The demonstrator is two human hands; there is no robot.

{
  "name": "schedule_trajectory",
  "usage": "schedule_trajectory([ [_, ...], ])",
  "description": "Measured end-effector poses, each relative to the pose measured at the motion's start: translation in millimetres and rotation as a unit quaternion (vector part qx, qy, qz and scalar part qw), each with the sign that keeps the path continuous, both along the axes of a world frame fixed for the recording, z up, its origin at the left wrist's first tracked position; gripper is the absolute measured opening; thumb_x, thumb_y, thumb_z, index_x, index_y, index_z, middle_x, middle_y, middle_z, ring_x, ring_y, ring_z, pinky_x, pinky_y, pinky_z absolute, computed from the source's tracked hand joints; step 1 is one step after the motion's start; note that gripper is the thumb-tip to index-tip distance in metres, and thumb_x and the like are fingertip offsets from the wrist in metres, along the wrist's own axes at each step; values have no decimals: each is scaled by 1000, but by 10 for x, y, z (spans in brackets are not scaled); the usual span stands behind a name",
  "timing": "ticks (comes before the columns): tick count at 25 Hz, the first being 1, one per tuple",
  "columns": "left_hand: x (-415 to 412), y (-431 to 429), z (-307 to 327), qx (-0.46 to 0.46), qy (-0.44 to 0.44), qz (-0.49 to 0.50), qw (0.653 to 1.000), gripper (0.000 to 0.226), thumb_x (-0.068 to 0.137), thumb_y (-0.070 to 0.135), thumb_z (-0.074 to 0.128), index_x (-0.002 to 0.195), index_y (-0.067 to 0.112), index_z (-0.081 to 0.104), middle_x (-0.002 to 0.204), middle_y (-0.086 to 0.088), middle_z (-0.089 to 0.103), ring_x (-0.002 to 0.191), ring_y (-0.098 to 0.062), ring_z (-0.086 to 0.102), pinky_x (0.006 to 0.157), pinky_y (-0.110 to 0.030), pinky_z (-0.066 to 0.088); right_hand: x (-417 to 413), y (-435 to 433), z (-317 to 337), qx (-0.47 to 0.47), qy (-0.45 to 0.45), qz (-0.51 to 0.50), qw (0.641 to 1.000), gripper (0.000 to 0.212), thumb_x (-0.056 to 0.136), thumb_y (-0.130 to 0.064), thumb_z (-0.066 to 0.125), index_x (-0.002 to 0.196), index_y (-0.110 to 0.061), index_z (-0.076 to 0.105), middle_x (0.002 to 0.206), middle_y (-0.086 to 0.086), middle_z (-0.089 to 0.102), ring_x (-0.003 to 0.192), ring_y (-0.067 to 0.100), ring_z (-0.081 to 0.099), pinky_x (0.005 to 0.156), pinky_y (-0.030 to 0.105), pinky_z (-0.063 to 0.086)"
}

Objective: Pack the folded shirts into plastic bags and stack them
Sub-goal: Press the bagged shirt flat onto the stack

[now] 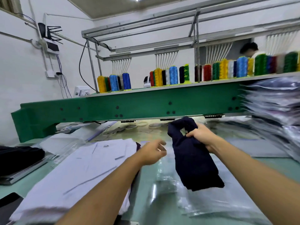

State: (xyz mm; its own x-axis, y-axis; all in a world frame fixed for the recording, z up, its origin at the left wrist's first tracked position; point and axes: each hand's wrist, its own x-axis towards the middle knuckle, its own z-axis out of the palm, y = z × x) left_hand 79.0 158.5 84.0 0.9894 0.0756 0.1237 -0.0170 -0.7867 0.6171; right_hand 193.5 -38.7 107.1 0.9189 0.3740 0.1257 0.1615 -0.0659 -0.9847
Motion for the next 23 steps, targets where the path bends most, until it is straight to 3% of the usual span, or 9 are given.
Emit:
schedule_trajectory([
  [3,136,-230,-352,135,62,-53,987,60,89,43,72,142,22,52,141,4,55,126,-18,55,105,-33,45,178,-614,-105,-96,-43,-22,994,28,80,14,54,94,-10,61,72,6,57,62,19,55,52,24,41],
  [5,239,-396,-511,186,90,-67,976,58,87,51,73,139,29,56,138,7,57,122,-18,58,99,-30,46,274,-974,-157,-149,-60,-32,986,24,79,13,54,91,-7,61,73,9,55,64,21,53,57,28,39],
  [8,403,-541,-620,271,58,-55,959,20,95,36,62,111,27,71,113,1,69,100,-23,65,75,-26,45,379,-1401,-197,-224,-90,-41,970,22,77,12,53,93,-2,59,71,8,55,62,19,54,57,28,38],
  [11,496,-573,-660,336,34,-20,941,16,94,24,51,90,18,65,98,-4,66,93,-31,65,69,-33,47,412,-1657,-217,-279,-116,-30,953,28,76,13,47,90,-6,62,68,8,60,55,13,55,54,26,39],
  [14,578,-675,-650,373,7,15,928,23,100,32,47,100,14,62,101,-10,65,91,-35,63,69,-36,46,444,-1746,-142,-306,-175,-4,936,45,76,14,39,91,-16,69,80,11,71,64,16,63,57,29,45],
  [17,684,-840,-641,331,13,51,942,28,103,43,48,106,18,60,107,-9,64,90,-31,62,69,-34,44,391,-1618,7,-297,-291,16,909,41,78,10,45,92,-20,69,85,-1,73,86,19,68,75,36,50],
  [19,763,-930,-644,244,14,86,966,16,103,34,49,101,21,58,104,-4,63,72,-24,59,59,-32,48,273,-1497,1,-298,-352,29,887,39,80,5,52,93,-29,68,84,-17,69,87,10,65,74,30,46],
  [21,840,-971,-627,142,28,102,984,10,97,15,49,96,20,58,93,1,61,61,-18,57,46,-31,50,157,-1445,-153,-322,-375,56,868,52,77,4,51,107,-35,68,96,-19,72,94,8,64,79,28,49],
  [23,900,-961,-605,76,44,103,991,9,94,9,51,93,16,57,78,1,60,63,-19,59,50,-31,54,102,-1484,-381,-364,-375,66,850,77,74,2,45,127,-52,59,121,-18,69,110,7,61,91,26,49],
])
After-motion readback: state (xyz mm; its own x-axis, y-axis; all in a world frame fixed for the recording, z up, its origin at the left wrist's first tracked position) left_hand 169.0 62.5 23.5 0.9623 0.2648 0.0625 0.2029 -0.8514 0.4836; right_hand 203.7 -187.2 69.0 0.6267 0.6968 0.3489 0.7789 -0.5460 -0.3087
